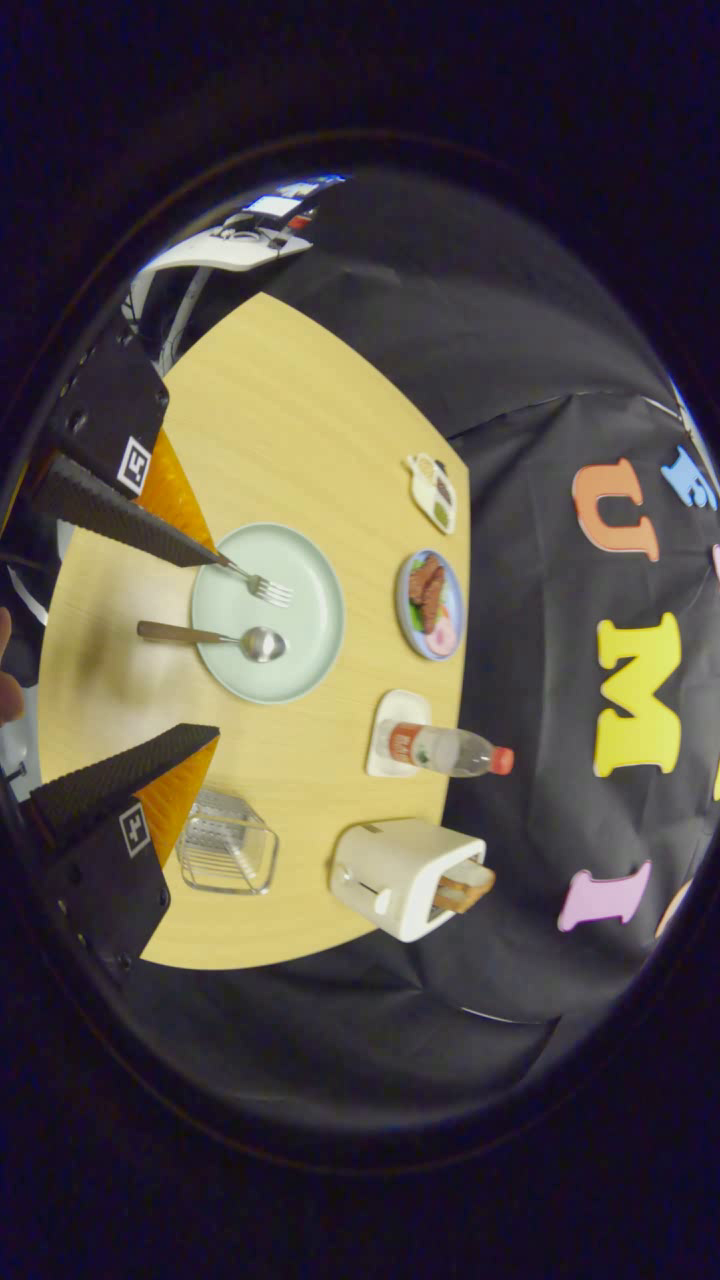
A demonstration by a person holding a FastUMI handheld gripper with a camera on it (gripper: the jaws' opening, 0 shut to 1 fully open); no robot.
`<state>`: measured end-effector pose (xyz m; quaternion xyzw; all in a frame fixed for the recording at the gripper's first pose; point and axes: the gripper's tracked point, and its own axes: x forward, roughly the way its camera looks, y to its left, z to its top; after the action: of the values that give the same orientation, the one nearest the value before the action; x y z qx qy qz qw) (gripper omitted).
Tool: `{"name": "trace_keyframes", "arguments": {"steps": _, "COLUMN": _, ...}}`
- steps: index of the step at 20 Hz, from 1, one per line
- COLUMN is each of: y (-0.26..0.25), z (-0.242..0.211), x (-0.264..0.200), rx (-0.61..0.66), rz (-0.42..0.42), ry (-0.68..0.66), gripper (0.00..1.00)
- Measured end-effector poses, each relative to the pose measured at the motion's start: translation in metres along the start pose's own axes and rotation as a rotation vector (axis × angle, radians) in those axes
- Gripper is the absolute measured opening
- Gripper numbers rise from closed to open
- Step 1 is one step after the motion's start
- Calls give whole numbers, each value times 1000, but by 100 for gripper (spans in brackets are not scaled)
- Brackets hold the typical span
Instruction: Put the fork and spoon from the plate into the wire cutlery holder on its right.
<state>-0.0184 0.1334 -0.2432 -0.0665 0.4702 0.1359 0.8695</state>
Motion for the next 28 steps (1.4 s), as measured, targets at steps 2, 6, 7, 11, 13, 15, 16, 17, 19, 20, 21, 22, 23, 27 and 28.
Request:
{"name": "trace_keyframes", "arguments": {"steps": 2, "y": 4, "z": -12, "x": 15, "rx": 5, "rz": 6, "ry": 92, "gripper": 95}}
{"name": "trace_keyframes", "arguments": {"steps": 6, "y": 5, "z": -31, "x": 45, "rx": -36, "rz": -5, "ry": 267, "gripper": 97}}
{"name": "trace_keyframes", "arguments": {"steps": 7, "y": 2, "z": -32, "x": 53, "rx": -42, "rz": -18, "ry": 290, "gripper": 97}}
{"name": "trace_keyframes", "arguments": {"steps": 11, "y": -3, "z": -43, "x": 90, "rx": -23, "rz": -29, "ry": 384, "gripper": 97}}
{"name": "trace_keyframes", "arguments": {"steps": 13, "y": -3, "z": -49, "x": 100, "rx": -38, "rz": -27, "ry": 417, "gripper": 90}}
{"name": "trace_keyframes", "arguments": {"steps": 15, "y": -6, "z": -52, "x": 107, "rx": -53, "rz": -34, "ry": 436, "gripper": 78}}
{"name": "trace_keyframes", "arguments": {"steps": 16, "y": -5, "z": -54, "x": 110, "rx": -47, "rz": -33, "ry": 451, "gripper": 76}}
{"name": "trace_keyframes", "arguments": {"steps": 17, "y": -4, "z": -58, "x": 112, "rx": -35, "rz": -28, "ry": 470, "gripper": 70}}
{"name": "trace_keyframes", "arguments": {"steps": 19, "y": -1, "z": -63, "x": 117, "rx": -18, "rz": -20, "ry": 499, "gripper": 54}}
{"name": "trace_keyframes", "arguments": {"steps": 20, "y": 0, "z": -66, "x": 117, "rx": -17, "rz": -9, "ry": 514, "gripper": 50}}
{"name": "trace_keyframes", "arguments": {"steps": 21, "y": 1, "z": -68, "x": 118, "rx": -14, "rz": -1, "ry": 524, "gripper": 50}}
{"name": "trace_keyframes", "arguments": {"steps": 22, "y": 2, "z": -70, "x": 117, "rx": 3, "rz": -5, "ry": 535, "gripper": 31}}
{"name": "trace_keyframes", "arguments": {"steps": 23, "y": 4, "z": -71, "x": 119, "rx": 27, "rz": -2, "ry": 544, "gripper": 12}}
{"name": "trace_keyframes", "arguments": {"steps": 27, "y": 7, "z": -70, "x": 113, "rx": 59, "rz": 47, "ry": 557, "gripper": 1}}
{"name": "trace_keyframes", "arguments": {"steps": 28, "y": 6, "z": -67, "x": 110, "rx": 68, "rz": 51, "ry": 551, "gripper": 1}}
